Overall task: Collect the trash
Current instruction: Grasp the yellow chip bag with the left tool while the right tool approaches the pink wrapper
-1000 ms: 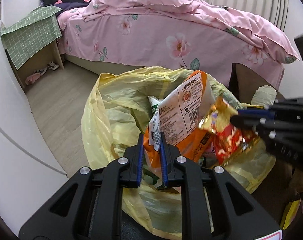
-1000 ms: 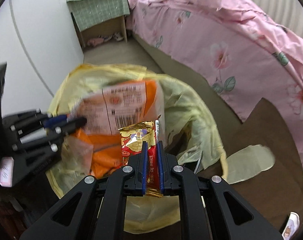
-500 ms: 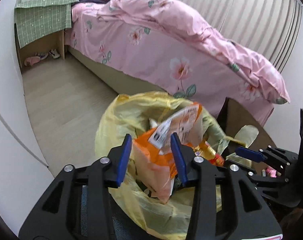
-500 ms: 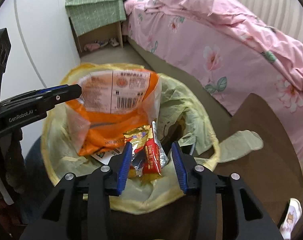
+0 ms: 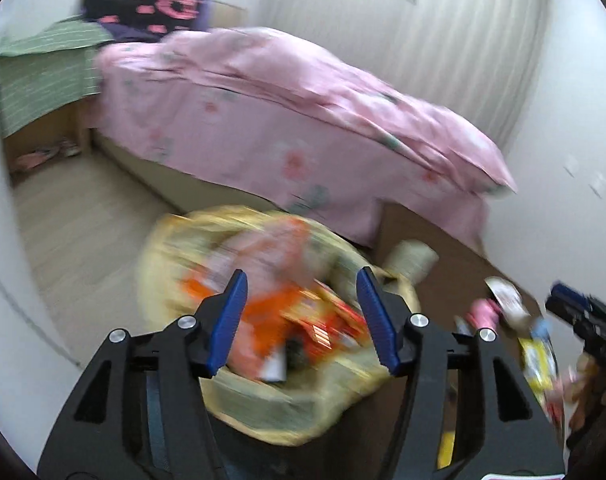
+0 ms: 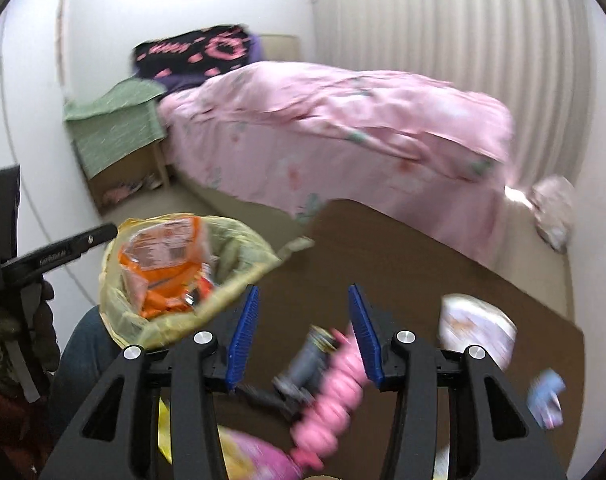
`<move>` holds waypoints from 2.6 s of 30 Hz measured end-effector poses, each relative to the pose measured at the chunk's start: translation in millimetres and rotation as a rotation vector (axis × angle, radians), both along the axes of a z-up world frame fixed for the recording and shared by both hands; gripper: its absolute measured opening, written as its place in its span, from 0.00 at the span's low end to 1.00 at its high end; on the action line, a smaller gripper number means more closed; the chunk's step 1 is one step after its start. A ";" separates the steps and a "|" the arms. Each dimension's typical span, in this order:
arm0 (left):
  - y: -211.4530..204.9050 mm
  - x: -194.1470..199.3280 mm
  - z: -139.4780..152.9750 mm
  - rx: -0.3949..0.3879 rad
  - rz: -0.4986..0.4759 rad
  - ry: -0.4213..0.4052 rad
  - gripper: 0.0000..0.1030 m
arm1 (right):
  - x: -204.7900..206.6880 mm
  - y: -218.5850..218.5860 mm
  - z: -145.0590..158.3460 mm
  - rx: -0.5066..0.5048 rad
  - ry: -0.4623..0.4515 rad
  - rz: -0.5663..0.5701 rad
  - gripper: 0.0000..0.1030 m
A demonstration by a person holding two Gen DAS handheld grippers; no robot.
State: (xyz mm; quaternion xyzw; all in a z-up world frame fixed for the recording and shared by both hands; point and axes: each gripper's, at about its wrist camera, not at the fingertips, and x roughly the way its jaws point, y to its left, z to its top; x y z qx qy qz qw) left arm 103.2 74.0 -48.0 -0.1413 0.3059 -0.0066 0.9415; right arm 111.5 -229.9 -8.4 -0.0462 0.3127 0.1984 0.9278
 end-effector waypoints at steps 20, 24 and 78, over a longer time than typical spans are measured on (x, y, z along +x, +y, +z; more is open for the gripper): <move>-160.6 -34.0 -54.4 0.020 -0.726 0.317 0.52 | -107.6 -70.4 -71.7 -0.023 0.068 -0.111 0.44; -156.6 -33.2 -44.3 0.019 -0.691 0.274 0.52 | -119.3 -66.4 -80.3 -0.018 0.070 -0.102 0.44; -173.3 -71.7 -37.1 0.112 -0.654 0.228 0.08 | -117.6 -159.8 -97.0 -0.101 0.108 -0.255 0.48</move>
